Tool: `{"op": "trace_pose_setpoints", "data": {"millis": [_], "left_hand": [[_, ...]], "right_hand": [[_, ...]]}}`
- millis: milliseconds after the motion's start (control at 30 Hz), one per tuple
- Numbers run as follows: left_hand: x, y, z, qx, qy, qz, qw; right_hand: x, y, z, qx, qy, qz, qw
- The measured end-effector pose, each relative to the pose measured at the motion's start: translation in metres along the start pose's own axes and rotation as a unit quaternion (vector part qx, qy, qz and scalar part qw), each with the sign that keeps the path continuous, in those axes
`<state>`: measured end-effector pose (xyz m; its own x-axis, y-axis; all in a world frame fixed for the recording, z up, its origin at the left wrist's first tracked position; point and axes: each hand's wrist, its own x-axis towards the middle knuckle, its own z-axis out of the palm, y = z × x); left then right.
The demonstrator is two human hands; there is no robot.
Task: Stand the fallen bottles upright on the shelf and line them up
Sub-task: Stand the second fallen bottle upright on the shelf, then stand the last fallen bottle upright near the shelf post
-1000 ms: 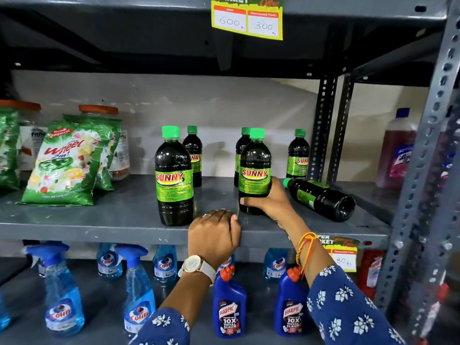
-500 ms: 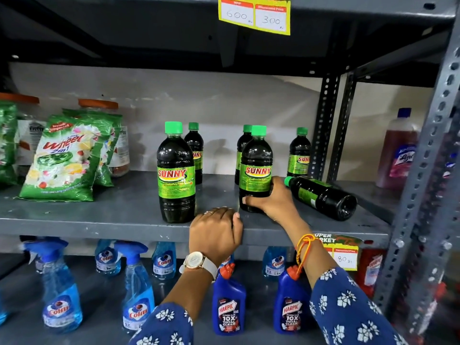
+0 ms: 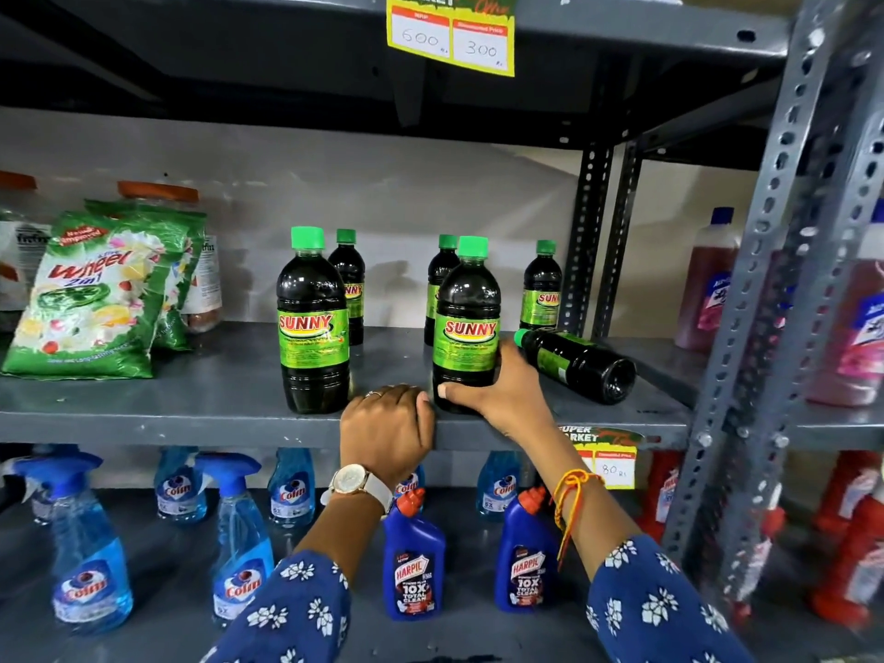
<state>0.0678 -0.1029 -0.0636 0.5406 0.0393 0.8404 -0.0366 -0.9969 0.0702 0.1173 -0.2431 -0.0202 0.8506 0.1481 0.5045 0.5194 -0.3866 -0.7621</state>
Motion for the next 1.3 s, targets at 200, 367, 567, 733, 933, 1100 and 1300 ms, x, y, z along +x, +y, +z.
{"op": "trace_pose_setpoints", "data": {"millis": [200,367,567,733,933,1100,1300], "left_hand": [[-0.001,0.0,0.001,0.003,-0.023,-0.001,1.0],[-0.003,-0.001,-0.001,-0.044,0.033,-0.019,0.998],[-0.012,0.074,-0.001,-0.162,0.051,0.156,0.973],[0.008,0.13,0.015,-0.116,-0.068,0.119,0.984],[0.007,0.128,0.029,-0.072,-0.077,0.091,0.99],[0.009,0.13,0.034,-0.063,-0.032,0.094,0.993],[0.008,0.131,0.034,-0.05,0.004,0.088,0.995]], "right_hand": [[-0.002,0.0,-0.002,0.001,-0.006,0.002,1.0],[-0.007,-0.002,-0.02,-0.012,-0.069,0.032,0.997],[0.042,0.007,-0.103,-0.231,0.05,0.054,0.97],[0.068,0.02,-0.091,-0.507,-0.032,0.082,0.858],[0.073,0.039,-0.105,-0.502,0.01,0.008,0.865],[0.064,0.065,-0.132,-0.185,0.082,-0.03,0.979],[0.054,0.083,-0.122,0.027,0.05,-0.012,0.998]]}}
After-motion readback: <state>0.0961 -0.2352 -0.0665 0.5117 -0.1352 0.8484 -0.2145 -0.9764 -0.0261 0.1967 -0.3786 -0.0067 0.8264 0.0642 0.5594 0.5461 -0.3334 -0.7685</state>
